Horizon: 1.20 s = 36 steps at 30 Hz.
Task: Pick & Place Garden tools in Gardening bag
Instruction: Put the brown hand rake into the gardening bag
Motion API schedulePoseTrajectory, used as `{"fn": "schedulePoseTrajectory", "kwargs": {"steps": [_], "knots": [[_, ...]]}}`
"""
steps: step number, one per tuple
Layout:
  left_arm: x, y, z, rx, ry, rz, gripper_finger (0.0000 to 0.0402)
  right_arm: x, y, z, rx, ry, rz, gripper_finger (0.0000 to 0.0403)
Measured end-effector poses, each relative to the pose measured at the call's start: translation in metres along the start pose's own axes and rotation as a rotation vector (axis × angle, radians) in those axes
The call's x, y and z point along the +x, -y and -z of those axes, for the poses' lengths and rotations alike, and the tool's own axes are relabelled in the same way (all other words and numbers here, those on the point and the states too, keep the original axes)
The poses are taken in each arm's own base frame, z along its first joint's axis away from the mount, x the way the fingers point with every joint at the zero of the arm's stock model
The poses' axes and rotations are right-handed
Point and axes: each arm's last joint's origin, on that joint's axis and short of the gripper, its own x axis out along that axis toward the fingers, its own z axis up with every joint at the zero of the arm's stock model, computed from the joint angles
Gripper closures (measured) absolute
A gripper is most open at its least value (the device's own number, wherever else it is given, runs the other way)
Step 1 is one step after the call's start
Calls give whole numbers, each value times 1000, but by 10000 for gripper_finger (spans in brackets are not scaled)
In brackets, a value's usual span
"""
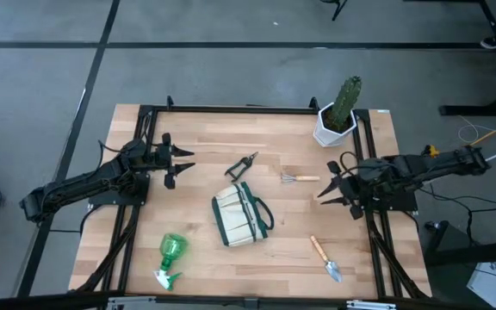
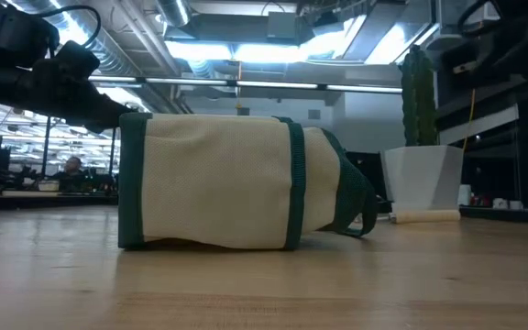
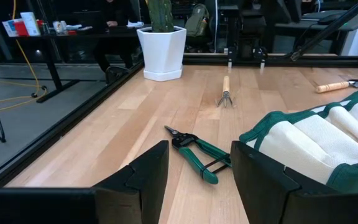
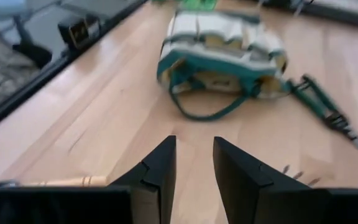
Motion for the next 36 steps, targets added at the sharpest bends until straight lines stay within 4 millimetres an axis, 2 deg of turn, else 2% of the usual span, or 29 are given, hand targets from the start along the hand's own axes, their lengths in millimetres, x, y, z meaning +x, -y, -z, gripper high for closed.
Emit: {"fn": "schedulePoseTrajectory", "kwargs": {"steps": [6, 13, 19, 23, 27, 32, 36], "knots": [[0, 0, 0, 0, 0, -1, 233, 26, 6, -16, 22, -170, -27, 295], [0, 0, 0, 0, 0, -1, 233, 54, 14, -44, 33, -252, -40, 295], [0, 0, 0, 0, 0, 0, 233, 70, 12, -48, 26, -304, -66, 295], [0, 0, 0, 0, 0, 0, 233, 74, 9, -44, 44, -332, -77, 295], [0, 0, 0, 0, 0, -1, 233, 73, 10, -40, 210, -375, -55, 295], [0, 0, 0, 0, 0, 0, 233, 68, 25, -32, 399, -436, -55, 295], [0, 0, 0, 0, 1, 0, 233, 59, 39, -29, 479, -490, -38, 295]]}}
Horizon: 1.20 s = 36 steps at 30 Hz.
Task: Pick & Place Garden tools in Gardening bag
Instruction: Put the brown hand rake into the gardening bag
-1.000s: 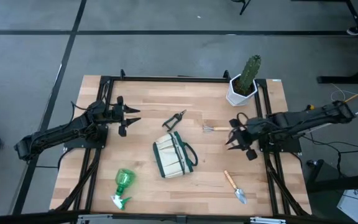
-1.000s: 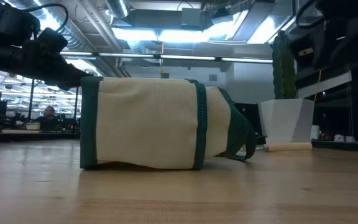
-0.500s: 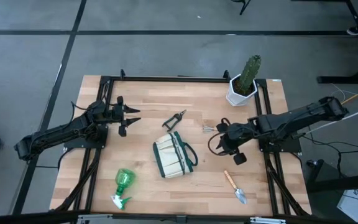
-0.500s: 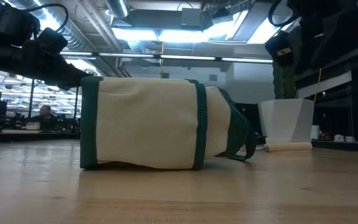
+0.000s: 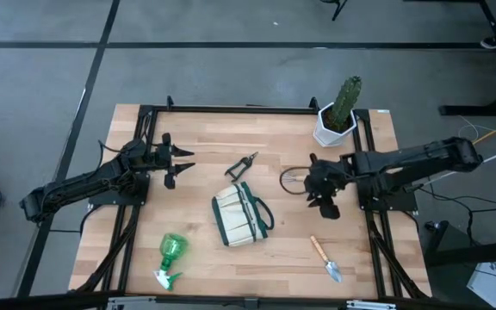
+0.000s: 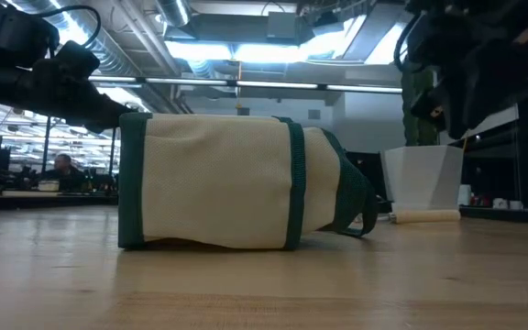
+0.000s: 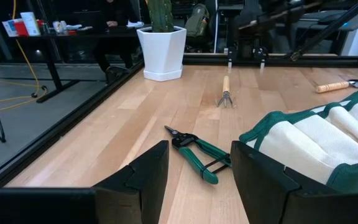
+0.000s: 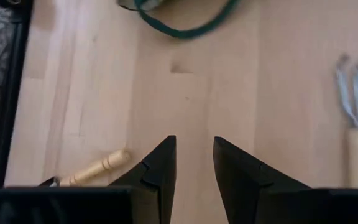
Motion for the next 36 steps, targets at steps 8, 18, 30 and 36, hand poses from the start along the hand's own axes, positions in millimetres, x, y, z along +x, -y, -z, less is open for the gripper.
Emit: {"fn": "schedulePoseTrajectory", "kwargs": {"steps": [8, 18, 30, 36], "knots": [[0, 0, 0, 0, 0, 0, 233, -16, 8, 21, 66, -116, 97, 295], [0, 0, 0, 0, 0, 0, 233, -13, 2, 43, 376, -47, 169, 295], [0, 0, 0, 0, 0, 0, 233, -3, 2, 19, 355, 117, 120, 295], [0, 0, 0, 0, -1, 0, 233, -2, 3, 19, 356, 109, 122, 295]]}}
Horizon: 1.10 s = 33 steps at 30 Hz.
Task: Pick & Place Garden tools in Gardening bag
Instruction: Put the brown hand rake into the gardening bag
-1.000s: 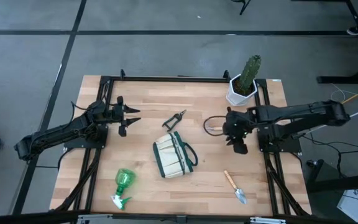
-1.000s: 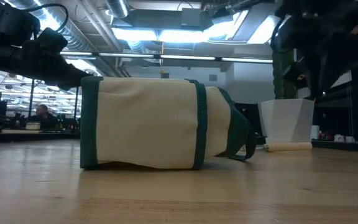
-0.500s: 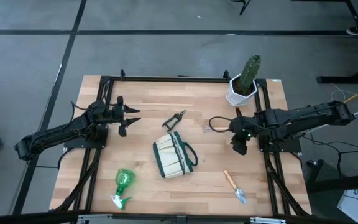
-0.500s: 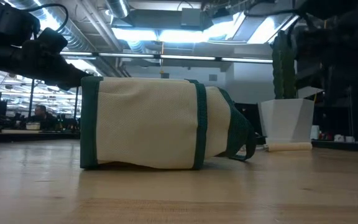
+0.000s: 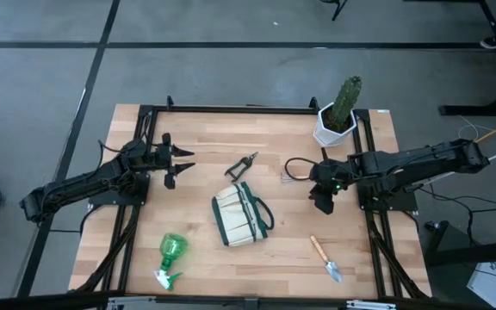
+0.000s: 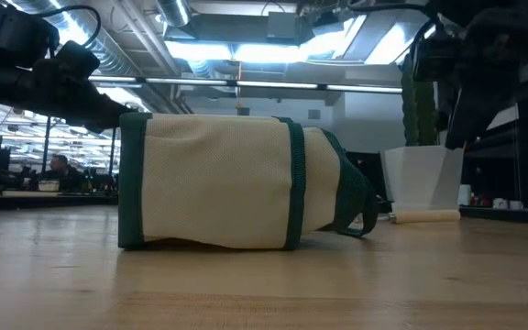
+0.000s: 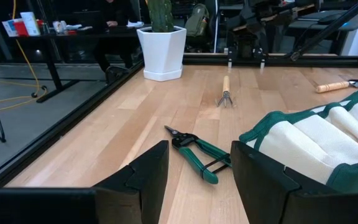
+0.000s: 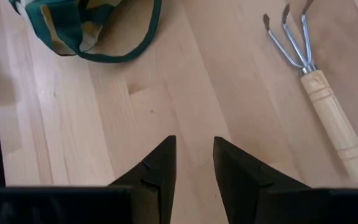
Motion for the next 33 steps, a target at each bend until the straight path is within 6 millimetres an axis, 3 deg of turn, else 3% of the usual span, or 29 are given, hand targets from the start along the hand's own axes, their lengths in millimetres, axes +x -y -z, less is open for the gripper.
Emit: {"fn": "schedulePoseTrajectory", "kwargs": {"steps": [33], "knots": [[0, 0, 0, 0, 0, 0, 233, 0, -1, -3, -3, 24, -15, 295]]}}
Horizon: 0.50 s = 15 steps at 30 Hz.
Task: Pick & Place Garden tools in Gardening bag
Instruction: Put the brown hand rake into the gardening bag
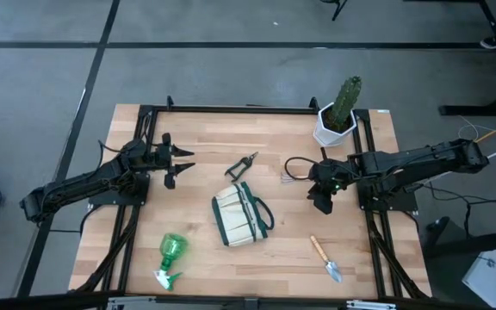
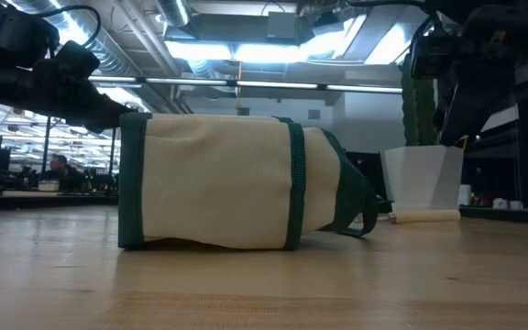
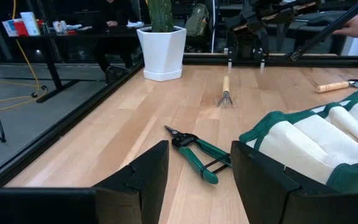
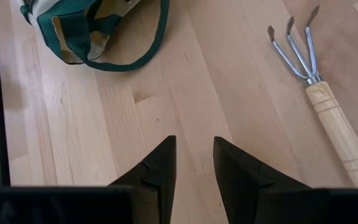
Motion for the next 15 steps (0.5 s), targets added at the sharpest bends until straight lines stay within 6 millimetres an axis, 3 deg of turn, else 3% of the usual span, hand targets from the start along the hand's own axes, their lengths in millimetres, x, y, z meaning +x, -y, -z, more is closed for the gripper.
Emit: {"fn": "schedulePoseTrajectory", "kwargs": {"steps": [15], "knots": [[0, 0, 0, 0, 0, 0, 233, 0, -2, -3, -5, 32, -19, 295]]}}
